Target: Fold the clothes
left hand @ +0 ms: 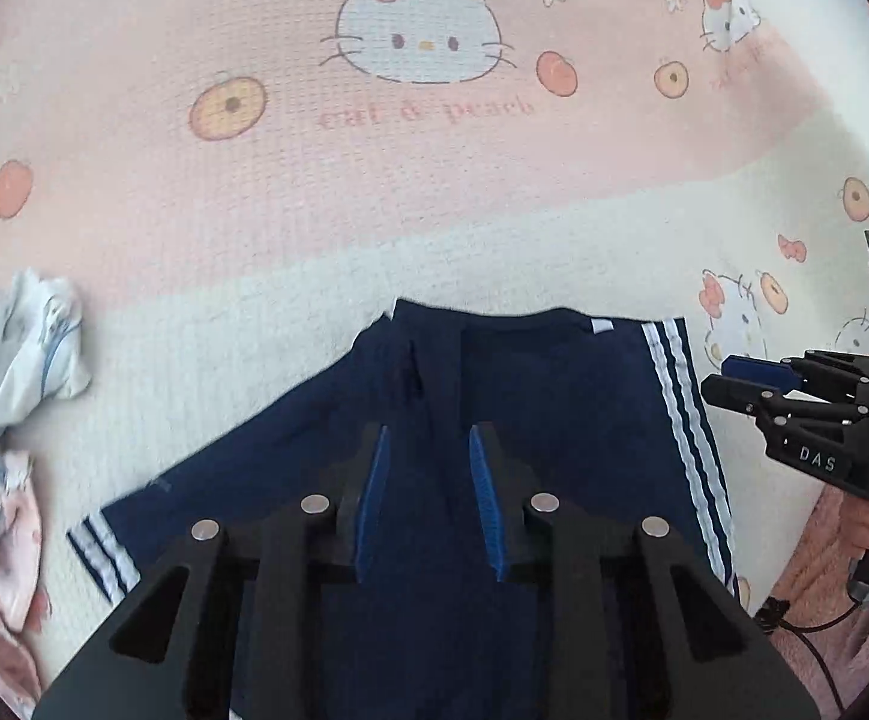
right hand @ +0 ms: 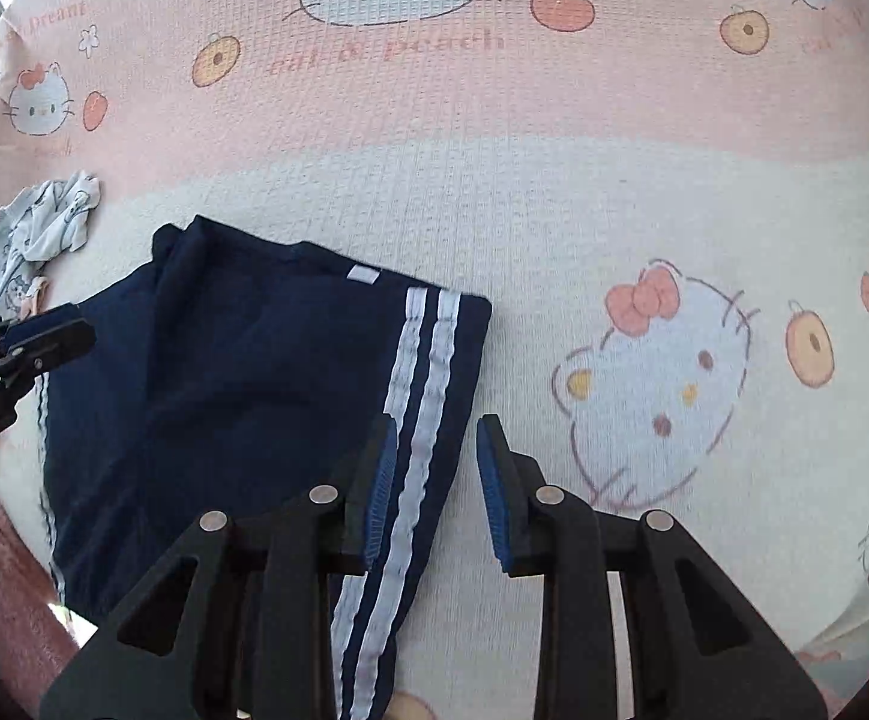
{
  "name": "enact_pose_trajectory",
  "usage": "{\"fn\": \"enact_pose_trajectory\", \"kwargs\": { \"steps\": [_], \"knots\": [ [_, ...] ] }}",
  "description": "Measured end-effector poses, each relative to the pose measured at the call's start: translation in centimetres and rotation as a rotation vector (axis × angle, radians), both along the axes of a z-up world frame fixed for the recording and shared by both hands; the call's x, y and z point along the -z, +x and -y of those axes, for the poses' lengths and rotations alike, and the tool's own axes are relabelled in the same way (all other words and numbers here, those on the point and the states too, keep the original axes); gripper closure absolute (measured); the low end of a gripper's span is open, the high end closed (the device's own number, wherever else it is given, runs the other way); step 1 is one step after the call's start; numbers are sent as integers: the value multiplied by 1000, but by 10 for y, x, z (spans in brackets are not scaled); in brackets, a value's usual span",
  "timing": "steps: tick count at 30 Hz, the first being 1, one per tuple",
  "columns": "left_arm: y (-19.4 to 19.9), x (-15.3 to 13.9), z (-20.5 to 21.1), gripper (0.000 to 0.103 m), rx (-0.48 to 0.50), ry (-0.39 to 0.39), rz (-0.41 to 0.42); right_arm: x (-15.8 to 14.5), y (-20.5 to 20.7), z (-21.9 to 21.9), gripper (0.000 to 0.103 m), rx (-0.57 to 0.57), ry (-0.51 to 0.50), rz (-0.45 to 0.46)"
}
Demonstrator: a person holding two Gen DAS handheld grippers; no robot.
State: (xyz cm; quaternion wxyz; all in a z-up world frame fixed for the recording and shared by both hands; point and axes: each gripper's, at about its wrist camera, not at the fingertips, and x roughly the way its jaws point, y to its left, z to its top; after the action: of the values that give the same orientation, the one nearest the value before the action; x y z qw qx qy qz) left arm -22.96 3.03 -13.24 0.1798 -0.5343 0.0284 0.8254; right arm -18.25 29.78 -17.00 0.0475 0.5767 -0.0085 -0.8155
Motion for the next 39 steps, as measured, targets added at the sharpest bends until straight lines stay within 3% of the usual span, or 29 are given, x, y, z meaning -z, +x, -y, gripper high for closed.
{"fn": "enact_pose_trajectory", "kwargs": {
  "steps": [3,5,8,10,14,17,19,23,27,30,32,35,39],
  "knots": [
    [-27,21,-16,74,21,14,36,12,-21,5,75,-44,18,-30],
    [-38,36,-17,74,20,-16,65,23,-29,8,75,-77,-4,-26],
    [-43,41,-10,74,4,-5,54,35,-34,4,79,-93,-25,-19],
    [-44,35,0,74,-54,-16,13,34,-33,-6,87,-66,-35,-22],
    [-48,29,24,74,-169,64,-6,30,-27,-25,95,14,-3,-22],
    [-42,21,26,74,-151,96,-26,17,-22,-37,92,62,35,-77],
    [-34,16,19,74,-111,85,-51,10,-19,-46,90,74,-31,-98],
    [-23,14,12,74,-101,35,-68,17,-21,-36,88,-8,-79,-82],
    [-10,11,18,74,-128,45,-65,24,-32,-11,88,-110,-80,-76],
    [-4,21,28,74,-128,56,-42,36,-31,-4,91,-107,-15,-39],
    [-1,34,34,74,-125,45,-21,36,-31,-12,98,-76,-22,-36],
    [1,39,33,74,-112,15,-21,33,-24,-33,102,1,60,-39],
    [3,34,29,74,-89,-12,-59,32,-18,-63,100,89,192,-37]
  ]
}}
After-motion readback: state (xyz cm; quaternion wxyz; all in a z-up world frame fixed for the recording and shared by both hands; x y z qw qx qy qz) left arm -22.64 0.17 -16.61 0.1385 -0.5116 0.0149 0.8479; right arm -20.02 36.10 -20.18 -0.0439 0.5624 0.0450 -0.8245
